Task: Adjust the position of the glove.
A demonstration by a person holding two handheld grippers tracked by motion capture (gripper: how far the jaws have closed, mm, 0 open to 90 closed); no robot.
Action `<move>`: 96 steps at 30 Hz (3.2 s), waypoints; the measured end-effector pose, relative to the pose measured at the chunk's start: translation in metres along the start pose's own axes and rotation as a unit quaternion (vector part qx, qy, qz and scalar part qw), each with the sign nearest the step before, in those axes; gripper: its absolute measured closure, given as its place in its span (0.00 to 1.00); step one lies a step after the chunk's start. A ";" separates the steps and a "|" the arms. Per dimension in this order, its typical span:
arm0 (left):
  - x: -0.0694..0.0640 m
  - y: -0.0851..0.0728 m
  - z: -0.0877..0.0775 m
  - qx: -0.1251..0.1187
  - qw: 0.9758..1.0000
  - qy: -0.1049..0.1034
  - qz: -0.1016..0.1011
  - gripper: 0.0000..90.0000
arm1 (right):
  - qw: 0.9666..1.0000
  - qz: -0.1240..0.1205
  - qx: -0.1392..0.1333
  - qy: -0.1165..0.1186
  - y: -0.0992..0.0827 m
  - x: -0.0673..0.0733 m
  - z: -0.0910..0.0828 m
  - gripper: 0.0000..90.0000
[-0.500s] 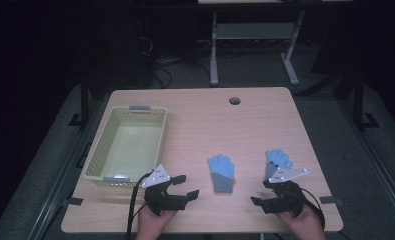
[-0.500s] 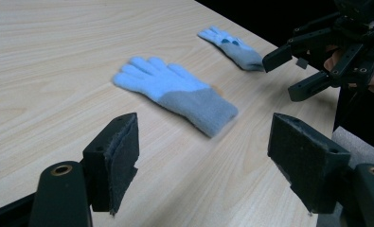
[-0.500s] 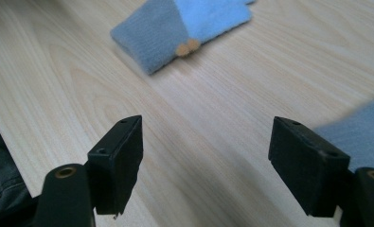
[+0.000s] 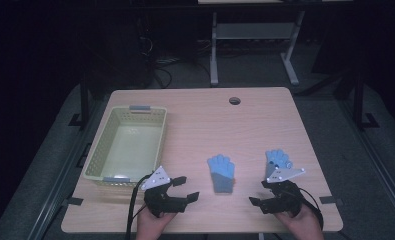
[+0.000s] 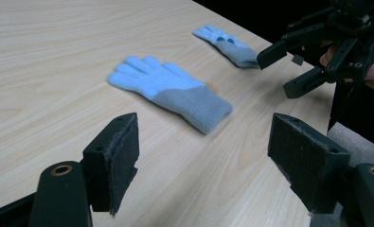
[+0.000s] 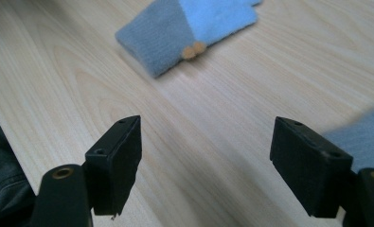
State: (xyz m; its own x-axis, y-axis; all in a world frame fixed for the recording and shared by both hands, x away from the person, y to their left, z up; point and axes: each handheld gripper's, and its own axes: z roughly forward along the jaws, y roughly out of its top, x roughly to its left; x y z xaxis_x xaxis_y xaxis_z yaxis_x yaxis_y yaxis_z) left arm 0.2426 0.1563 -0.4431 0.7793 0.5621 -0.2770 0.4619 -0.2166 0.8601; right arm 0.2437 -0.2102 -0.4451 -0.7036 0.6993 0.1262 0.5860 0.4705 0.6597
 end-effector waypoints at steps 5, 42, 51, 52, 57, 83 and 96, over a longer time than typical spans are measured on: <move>0.000 0.000 0.002 0.002 1.000 0.000 0.000 0.28 | 1.000 -0.004 -0.005 0.000 0.001 0.000 -0.002 0.28; -0.001 -0.002 0.003 0.004 1.000 -0.001 0.001 0.28 | 0.998 0.046 0.015 -0.029 0.024 -0.051 -0.029 0.25; -0.002 -0.002 0.001 -0.002 1.000 0.000 -0.004 0.28 | 0.997 0.064 0.032 -0.043 0.033 -0.070 -0.029 0.26; -0.002 -0.002 0.002 -0.002 1.000 0.000 -0.002 0.28 | 0.997 0.064 0.032 -0.043 0.033 -0.070 -0.029 0.26; -0.003 -0.002 0.004 0.002 1.000 -0.001 0.004 0.28 | 0.995 0.070 0.040 -0.051 0.039 -0.080 -0.029 0.29; -0.006 -0.002 0.006 0.002 1.000 -0.008 0.006 0.28 | 0.979 0.078 0.156 -0.105 0.037 -0.107 0.015 0.62; -0.007 -0.003 0.007 0.003 1.000 -0.008 0.004 0.28 | 0.979 0.091 0.156 -0.098 0.037 -0.109 0.014 0.68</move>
State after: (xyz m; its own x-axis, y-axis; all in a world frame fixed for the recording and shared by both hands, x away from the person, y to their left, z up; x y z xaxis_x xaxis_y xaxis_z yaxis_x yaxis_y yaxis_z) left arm 0.2390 0.1476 -0.4465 0.7889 0.5484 -0.2774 0.4589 -0.2253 0.8595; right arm 0.3476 -0.2608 -0.4450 -0.5035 0.8622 0.0554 0.8097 0.4486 0.3783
